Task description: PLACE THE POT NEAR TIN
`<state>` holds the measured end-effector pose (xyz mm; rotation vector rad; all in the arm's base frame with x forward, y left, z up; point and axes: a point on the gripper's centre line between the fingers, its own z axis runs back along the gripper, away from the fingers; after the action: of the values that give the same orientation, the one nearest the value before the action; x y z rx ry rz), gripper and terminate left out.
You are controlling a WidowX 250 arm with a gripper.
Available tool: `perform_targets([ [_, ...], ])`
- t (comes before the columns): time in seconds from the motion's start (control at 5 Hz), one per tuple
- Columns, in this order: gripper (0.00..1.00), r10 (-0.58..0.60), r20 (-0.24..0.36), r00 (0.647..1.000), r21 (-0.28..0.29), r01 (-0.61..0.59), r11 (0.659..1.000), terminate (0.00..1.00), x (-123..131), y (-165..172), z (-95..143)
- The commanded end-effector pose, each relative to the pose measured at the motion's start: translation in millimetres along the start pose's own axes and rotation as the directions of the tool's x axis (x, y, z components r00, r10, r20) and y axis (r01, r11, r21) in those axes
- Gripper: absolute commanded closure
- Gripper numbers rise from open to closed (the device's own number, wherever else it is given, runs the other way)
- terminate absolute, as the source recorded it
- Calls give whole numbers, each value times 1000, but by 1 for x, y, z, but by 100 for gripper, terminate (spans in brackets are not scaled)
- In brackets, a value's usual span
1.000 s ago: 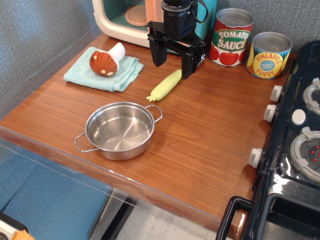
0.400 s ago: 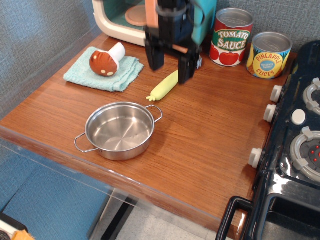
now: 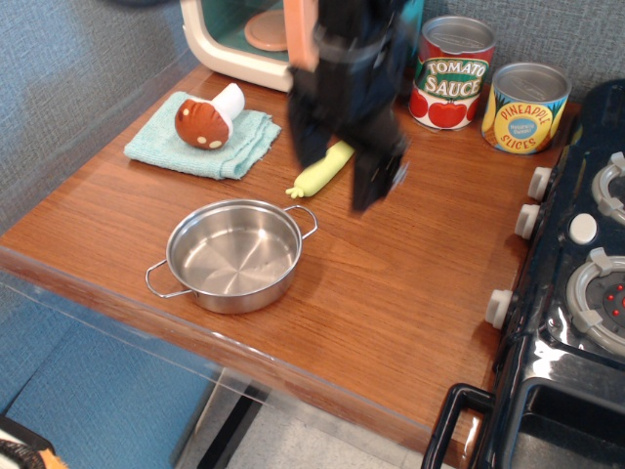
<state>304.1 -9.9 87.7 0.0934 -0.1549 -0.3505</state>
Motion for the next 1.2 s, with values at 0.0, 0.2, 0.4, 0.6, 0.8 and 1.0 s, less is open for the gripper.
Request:
perform_targets([
  [0.0,0,-23,-96,995,66,29,997,0,-49,-2,-36],
  [0.2,0,-9,-139,990,80,21,997,0,-59,-2,-56],
  [0.4,0,-6,-175,985,64,18,998,0,-66,-7,-75],
  [0.6,100,3,-181,984,66,9,998,0,-67,-4,-74],
  [0.8,100,-15,-149,989,63,25,998,0,-66,-2,-61],
  [1.0,100,-44,-91,995,53,49,997,0,-67,-4,-41],
])
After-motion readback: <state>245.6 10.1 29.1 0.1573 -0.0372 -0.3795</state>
